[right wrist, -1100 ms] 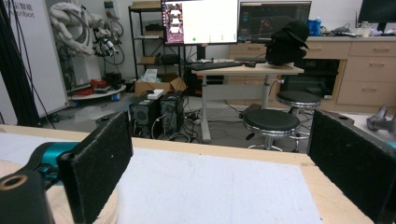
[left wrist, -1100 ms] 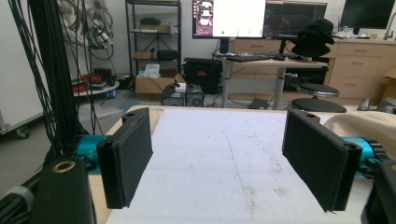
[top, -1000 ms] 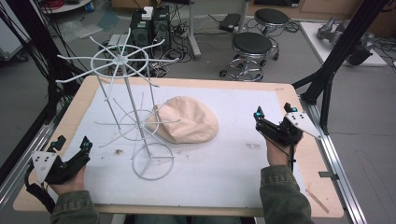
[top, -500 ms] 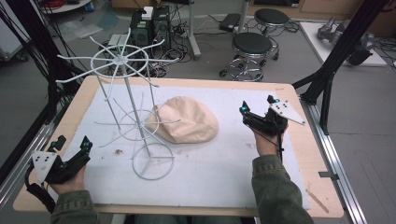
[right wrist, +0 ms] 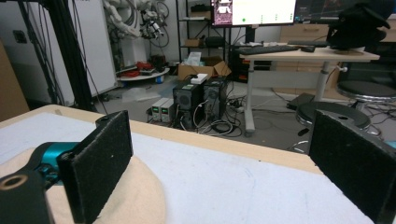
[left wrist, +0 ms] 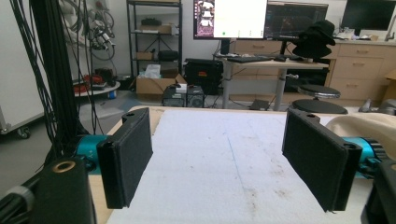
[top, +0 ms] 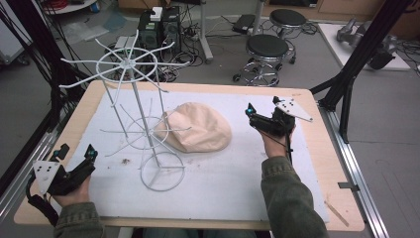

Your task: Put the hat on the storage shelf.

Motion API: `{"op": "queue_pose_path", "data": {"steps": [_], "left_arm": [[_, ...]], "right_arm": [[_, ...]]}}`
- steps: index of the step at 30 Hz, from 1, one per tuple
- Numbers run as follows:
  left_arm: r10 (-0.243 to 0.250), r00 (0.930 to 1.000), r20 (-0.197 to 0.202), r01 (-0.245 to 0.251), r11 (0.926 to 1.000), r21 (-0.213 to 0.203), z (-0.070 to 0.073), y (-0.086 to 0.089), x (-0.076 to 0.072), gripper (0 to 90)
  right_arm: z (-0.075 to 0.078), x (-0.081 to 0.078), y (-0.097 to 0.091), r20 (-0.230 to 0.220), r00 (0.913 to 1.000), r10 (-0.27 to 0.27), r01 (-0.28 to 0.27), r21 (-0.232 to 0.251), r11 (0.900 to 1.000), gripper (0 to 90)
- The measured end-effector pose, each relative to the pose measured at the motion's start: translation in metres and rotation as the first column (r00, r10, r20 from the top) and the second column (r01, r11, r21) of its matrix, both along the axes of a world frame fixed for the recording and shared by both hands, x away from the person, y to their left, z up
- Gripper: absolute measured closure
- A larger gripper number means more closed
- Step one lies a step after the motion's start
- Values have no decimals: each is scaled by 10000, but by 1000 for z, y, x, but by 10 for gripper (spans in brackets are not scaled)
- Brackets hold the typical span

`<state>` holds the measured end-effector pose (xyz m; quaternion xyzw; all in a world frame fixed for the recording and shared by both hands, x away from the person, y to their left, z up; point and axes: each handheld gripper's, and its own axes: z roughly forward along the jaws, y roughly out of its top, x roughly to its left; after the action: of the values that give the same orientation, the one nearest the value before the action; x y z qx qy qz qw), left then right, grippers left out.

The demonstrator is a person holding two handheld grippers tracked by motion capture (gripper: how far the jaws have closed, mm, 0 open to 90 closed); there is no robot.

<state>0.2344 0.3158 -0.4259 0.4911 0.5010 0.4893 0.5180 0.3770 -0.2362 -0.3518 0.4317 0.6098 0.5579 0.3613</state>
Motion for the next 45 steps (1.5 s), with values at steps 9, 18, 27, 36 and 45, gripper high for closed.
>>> {"op": "queue_pose_path", "data": {"steps": [9, 18, 27, 36, 45], "left_arm": [[-25, 10000, 42, 25, 10000, 17, 0, -1, 0, 245], [-29, 10000, 44, 29, 10000, 21, 0, 0, 0, 245], [-37, 10000, 13, 37, 10000, 21, 0, 0, 1, 245], [-64, 10000, 28, 64, 10000, 27, 0, 0, 2, 245], [-91, 10000, -17, 91, 10000, 40, -1, 0, 3, 245]], "right_arm": [[6, 10, 10, -142, 9991, 403, -403, -2, 9992, 60], [13, 25, 26, -269, 9972, 698, -704, -257, 9972, 60], [13, 43, 45, -714, 9883, 1347, -1379, -419, 9896, 60], [0, 60, 55, -1051, 9801, 1682, -1727, -350, 9844, 60], [0, 79, 63, -1262, 9760, 1773, -1831, -359, 9824, 61]]}}
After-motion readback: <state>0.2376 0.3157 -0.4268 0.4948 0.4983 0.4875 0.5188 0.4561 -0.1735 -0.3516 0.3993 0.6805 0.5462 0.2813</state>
